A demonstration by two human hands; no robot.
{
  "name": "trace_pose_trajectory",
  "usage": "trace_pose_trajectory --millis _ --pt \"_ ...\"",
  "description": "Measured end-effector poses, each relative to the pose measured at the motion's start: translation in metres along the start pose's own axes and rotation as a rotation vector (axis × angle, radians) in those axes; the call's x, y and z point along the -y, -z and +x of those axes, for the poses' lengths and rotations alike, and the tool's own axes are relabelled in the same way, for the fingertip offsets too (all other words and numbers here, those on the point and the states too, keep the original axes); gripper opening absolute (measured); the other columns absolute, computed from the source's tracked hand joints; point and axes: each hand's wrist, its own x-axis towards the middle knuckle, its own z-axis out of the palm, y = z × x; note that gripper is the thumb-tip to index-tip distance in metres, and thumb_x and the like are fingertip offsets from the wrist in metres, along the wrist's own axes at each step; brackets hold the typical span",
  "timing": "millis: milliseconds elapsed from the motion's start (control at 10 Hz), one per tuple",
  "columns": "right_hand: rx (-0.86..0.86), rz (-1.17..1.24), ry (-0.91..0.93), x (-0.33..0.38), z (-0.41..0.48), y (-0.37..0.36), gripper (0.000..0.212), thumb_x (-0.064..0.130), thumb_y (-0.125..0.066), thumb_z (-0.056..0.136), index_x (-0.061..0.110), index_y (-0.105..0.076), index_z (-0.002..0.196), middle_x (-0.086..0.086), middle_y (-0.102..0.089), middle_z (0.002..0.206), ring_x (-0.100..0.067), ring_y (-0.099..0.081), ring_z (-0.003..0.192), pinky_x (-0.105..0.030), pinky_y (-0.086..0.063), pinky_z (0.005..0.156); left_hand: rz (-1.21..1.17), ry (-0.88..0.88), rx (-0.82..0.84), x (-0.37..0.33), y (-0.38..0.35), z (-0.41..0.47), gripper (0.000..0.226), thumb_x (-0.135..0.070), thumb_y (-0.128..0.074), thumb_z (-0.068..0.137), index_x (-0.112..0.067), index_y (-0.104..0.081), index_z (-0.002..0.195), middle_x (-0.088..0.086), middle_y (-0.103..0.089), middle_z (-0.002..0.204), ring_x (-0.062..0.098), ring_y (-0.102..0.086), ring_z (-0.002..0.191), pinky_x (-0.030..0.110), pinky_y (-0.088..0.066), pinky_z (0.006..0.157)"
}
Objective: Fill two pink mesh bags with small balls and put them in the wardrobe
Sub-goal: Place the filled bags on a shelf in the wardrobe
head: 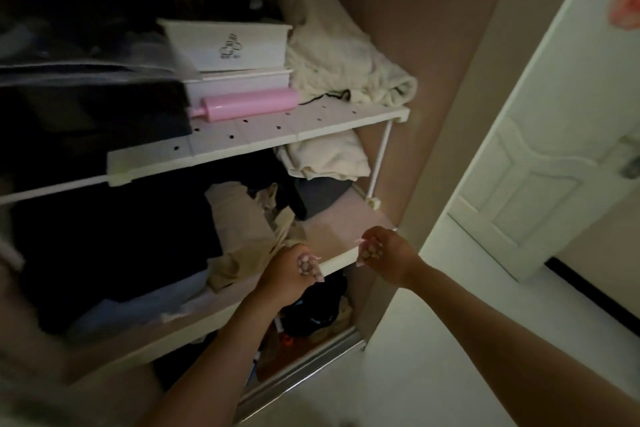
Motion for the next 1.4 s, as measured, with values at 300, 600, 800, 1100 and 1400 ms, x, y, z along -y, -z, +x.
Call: trace_pose_trajectory --millis 300,600,800,1100,1400 --pt "0.008 0.165 -0.028 -0.065 0.097 0.023 0.028 0.008 -0.066 0.089 0.012 -0.061 0.116 -0.006 -0.056 0.101 -0.019 -0.056 0.086 -0.022 -0.046 0.076 0.425 0.058 -0.124 -0.027 -0.059 0.112 0.042 -0.029 -0.080 0.071 -0.040 -0.049 0.098 -0.009 -0.062 0.100 0.016 -0.062 0.092 0.027 -0.049 0.081" --pt "0.004 0.699 -0.104 -0.112 0.187 -0.009 0.020 0.001 -0.055 0.093 0.008 -0.047 0.077 -0.007 -0.044 0.051 -0.021 -0.048 0.043 -0.030 -0.045 0.048 0.204 0.217 -0.180 -0.004 -0.077 0.198 0.027 -0.016 -0.058 0.087 -0.035 -0.053 0.068 -0.004 -0.044 0.072 0.005 -0.043 0.053 0.016 -0.043 0.057" --pt "0.147 0.086 0.137 -0.118 0.205 -0.020 0.033 0.012 -0.058 0.090 0.028 -0.060 0.118 0.001 -0.053 0.113 -0.019 -0.057 0.098 -0.033 -0.049 0.091 0.845 0.044 -0.417 0.040 -0.075 0.209 0.034 -0.043 -0.052 0.077 -0.015 -0.064 0.092 0.010 -0.055 0.096 0.026 -0.054 0.086 0.035 -0.044 0.076" --pt "0.142 0.174 0.062 -0.111 0.209 -0.014 0.052 0.003 -0.051 0.095 0.024 -0.052 0.142 -0.005 -0.053 0.140 -0.025 -0.055 0.124 -0.028 -0.044 0.103 0.527 0.084 -0.119 -0.025 -0.108 0.229 0.033 -0.026 -0.052 0.095 -0.016 -0.054 0.125 0.005 -0.056 0.125 0.022 -0.052 0.117 0.032 -0.042 0.094" --pt "0.077 0.043 -0.025 -0.116 0.200 -0.010 0.067 0.003 -0.055 0.093 0.024 -0.034 0.153 -0.007 -0.043 0.147 -0.030 -0.054 0.126 -0.026 -0.045 0.097 0.423 0.070 0.021 -0.026 -0.119 0.247 0.037 -0.049 -0.051 0.094 -0.023 -0.064 0.117 -0.007 -0.067 0.114 0.011 -0.061 0.107 0.030 -0.048 0.095"
